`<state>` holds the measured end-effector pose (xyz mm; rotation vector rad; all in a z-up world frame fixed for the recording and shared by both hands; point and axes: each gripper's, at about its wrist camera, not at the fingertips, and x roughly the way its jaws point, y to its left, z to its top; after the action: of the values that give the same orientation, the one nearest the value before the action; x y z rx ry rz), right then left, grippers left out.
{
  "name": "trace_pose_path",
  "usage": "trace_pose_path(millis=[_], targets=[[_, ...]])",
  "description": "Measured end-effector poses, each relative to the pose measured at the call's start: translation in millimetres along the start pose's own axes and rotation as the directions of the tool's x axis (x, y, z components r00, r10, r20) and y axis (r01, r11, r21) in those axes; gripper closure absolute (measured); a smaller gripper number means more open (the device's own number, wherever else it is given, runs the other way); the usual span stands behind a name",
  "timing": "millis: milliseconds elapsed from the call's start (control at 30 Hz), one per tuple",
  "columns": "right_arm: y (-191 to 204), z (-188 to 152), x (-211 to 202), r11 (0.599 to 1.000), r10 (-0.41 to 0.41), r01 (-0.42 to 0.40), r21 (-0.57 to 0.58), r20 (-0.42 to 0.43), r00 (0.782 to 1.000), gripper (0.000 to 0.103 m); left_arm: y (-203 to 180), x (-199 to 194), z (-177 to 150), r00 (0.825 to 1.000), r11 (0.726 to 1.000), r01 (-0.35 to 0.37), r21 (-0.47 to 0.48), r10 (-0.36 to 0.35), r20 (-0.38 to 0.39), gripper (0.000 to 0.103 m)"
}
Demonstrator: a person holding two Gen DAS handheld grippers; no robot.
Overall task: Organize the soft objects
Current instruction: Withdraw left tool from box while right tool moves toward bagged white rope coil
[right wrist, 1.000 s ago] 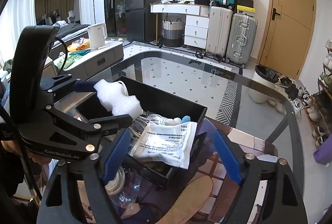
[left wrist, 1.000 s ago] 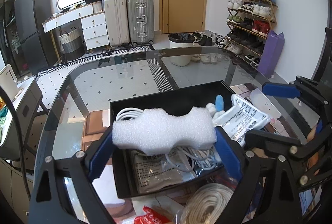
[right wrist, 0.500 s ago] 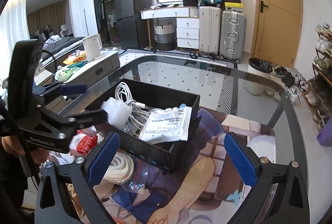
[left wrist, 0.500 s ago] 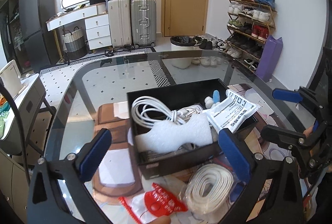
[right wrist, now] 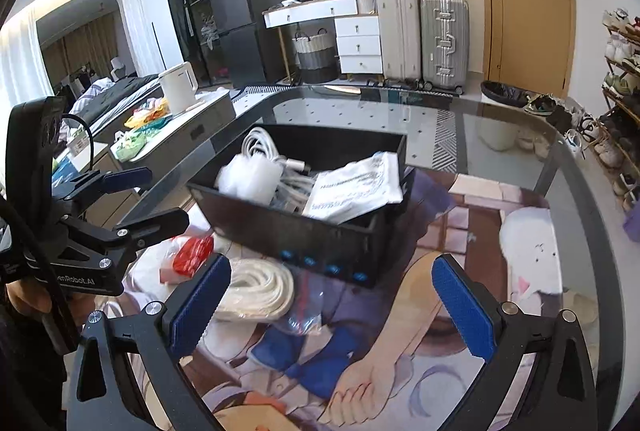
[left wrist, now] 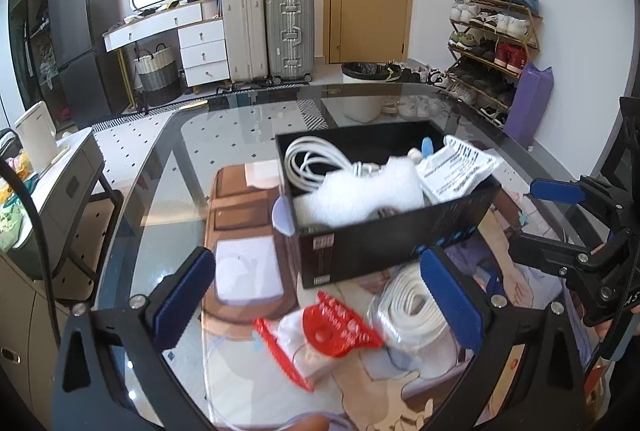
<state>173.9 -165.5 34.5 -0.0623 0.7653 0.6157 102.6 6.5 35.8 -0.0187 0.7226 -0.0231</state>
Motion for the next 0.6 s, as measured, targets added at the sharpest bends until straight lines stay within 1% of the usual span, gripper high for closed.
trace_pose_path(millis=[267, 600], targets=[[4.3, -9.4, 1.9, 0.999, 0.03, -0.029, 0.035, -0.015, 0.999, 0.001, 4.1, -2.5, -17.6, 1.0, 1.0, -0.007, -0.011, 0.007, -0.027, 0.0], [15.0, -19.6, 9.7, 0.998, 0.061, -0.06, 0.032, -0.049, 0.997, 0.001, 7.4, -1.9, -36.6, 0.998, 0.999, -0.02, -0.036, 0.017, -0.062, 0.0]])
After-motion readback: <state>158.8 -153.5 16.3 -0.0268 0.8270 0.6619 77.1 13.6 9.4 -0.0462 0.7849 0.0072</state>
